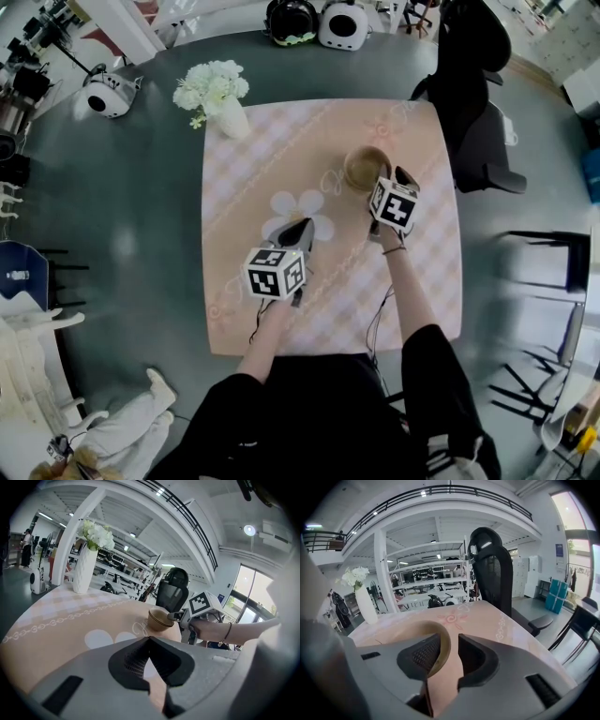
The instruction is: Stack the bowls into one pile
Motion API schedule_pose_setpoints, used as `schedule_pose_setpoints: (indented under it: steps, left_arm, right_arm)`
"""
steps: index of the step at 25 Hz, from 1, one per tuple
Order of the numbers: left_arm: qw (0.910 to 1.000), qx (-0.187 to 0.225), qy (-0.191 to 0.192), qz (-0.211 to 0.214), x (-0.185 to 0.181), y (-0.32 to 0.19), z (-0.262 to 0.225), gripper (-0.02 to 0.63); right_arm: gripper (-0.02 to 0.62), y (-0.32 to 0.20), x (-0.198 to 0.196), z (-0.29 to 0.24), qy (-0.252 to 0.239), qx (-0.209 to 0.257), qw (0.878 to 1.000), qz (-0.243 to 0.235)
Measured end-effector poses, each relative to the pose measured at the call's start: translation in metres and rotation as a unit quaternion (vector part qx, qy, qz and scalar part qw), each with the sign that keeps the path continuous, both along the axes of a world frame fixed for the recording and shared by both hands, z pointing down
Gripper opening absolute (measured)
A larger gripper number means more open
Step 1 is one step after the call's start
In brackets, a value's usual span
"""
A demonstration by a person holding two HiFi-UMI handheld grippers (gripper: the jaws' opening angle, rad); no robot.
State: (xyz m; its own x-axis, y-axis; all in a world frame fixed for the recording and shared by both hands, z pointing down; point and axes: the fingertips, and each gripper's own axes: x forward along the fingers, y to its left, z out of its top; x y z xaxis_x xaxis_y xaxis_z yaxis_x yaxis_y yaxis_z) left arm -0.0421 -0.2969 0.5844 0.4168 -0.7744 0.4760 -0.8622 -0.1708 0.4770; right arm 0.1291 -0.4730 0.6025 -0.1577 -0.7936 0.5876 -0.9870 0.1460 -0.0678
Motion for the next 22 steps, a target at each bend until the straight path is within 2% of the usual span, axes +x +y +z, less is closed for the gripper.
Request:
schedule_pose_setpoints:
  steps: [4,7,12,17,22]
  left_arm:
    - [1.0000,0.005,-0.002,-0.001,-0.002,0.001,-0.003,-0.003]
    - [0.9999,0.013,-0.005,-0.001,-0.003,0.001,-0.010,-0.003]
    - [0.9989,0.043,-0.019,-0.003,-0.013,0.008,-0.028,-0.003]
    - [0.9962,0.082,-0.027,-0.008,-0.025,0.015,-0.053,-0.003]
    - [0.9917,0.121,-0.039,-0.018,-0.037,0.027,-0.078,-0.003]
  right_arm:
    - [0.090,0.004,0.005,-0.003,-0.007,0.005,1.000,0.007]
    - [0.043,0.008,0.007,-0.014,-0.013,0.021,1.000,0.003]
    - [0.002,0.025,0.008,-0.029,-0.025,0.037,0.999,-0.005]
    - [-0.006,0.053,-0.010,-0.043,-0.065,0.052,0.995,-0.052]
    - [-0.006,0.083,-0.029,-0.062,-0.111,0.072,0.986,-0.100]
